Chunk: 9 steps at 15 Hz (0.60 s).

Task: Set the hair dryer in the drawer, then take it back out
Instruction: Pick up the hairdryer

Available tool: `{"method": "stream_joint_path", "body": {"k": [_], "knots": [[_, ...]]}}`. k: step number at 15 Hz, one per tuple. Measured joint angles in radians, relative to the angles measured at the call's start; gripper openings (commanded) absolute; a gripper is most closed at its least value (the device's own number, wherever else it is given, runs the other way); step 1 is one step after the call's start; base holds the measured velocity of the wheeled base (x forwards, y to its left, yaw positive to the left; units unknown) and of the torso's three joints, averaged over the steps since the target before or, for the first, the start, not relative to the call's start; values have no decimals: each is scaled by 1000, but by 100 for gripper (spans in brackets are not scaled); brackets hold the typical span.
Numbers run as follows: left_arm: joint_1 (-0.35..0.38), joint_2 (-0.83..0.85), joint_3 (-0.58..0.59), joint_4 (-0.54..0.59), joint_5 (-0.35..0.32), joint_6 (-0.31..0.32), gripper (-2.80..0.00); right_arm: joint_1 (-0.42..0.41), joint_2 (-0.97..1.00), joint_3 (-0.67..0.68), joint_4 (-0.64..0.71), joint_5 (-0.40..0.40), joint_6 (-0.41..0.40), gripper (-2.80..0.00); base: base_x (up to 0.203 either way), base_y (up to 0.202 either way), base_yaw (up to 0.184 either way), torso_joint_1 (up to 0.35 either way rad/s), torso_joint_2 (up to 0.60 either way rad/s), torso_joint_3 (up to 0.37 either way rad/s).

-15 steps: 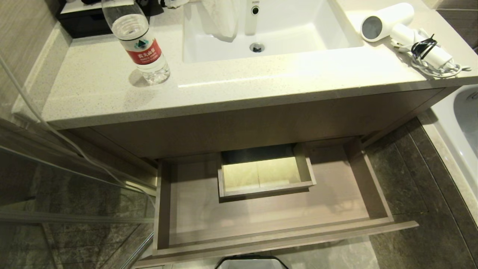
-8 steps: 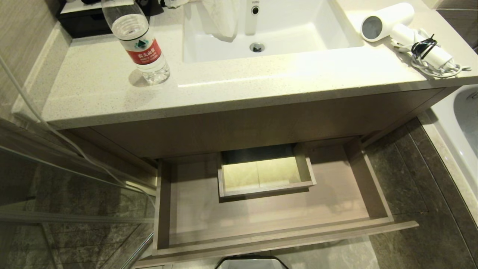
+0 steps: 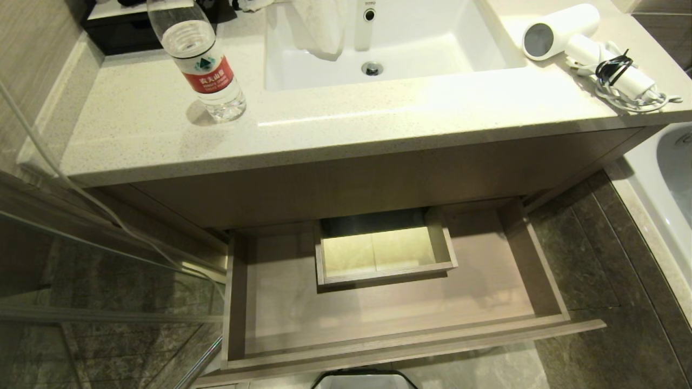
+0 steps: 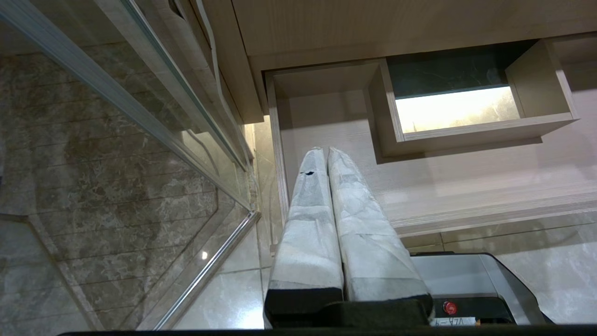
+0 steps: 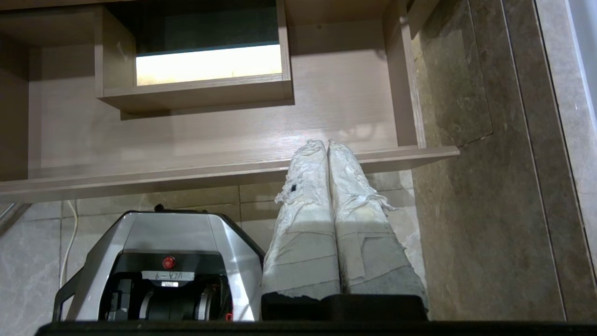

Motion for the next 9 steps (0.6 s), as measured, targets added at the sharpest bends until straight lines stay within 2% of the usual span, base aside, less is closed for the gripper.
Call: {"method": "stream_joint_path", "body": {"k": [6, 9], "knots": [[0, 0, 0, 0, 0, 0, -280, 0, 0, 7, -22, 3, -3, -280, 0, 0, 0, 7, 0, 7], [0, 0, 0, -1, 0, 0, -280, 0, 0, 9, -25, 3, -2, -280, 0, 0, 0, 186, 3, 184]]}}
